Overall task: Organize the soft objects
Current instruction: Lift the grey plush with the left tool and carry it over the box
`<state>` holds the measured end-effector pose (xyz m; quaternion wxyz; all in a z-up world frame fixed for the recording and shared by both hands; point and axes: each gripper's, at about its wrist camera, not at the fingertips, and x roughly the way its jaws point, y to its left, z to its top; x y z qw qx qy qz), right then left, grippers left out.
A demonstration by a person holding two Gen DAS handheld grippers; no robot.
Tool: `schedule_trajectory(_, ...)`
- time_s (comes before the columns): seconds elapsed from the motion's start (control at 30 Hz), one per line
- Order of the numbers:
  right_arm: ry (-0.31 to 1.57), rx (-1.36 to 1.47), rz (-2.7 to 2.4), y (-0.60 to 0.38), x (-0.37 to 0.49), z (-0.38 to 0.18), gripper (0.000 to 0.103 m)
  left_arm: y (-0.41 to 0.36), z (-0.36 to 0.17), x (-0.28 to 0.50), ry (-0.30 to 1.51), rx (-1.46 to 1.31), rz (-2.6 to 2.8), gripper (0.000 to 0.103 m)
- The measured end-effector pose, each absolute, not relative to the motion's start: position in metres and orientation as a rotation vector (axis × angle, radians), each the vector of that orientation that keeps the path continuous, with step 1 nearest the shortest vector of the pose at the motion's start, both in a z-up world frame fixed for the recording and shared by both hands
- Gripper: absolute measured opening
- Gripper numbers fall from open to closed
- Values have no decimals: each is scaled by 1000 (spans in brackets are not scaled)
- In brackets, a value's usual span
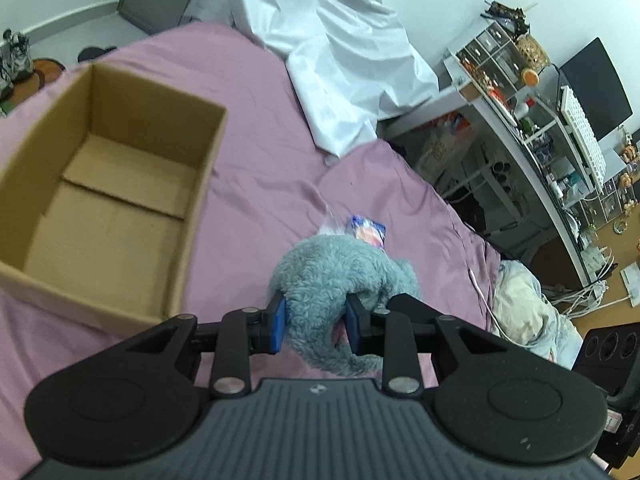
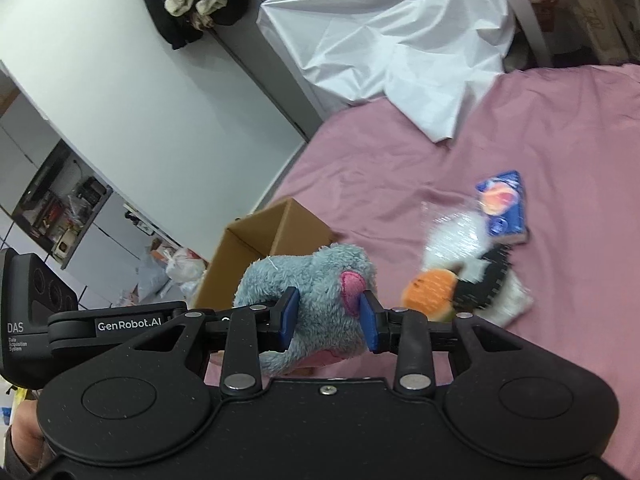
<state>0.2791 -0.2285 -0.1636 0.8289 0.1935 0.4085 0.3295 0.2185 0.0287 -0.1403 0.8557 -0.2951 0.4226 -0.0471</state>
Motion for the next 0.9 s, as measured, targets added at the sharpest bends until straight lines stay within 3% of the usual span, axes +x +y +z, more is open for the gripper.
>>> schedule_trajectory(0.63,884,382,842,-156,299,-162,35,94,-125,218,852,-584,44,28)
schedule_trajectory(0.9,896,385,892,-126,296,-165,40,118,-128,209,861,-590,122,27)
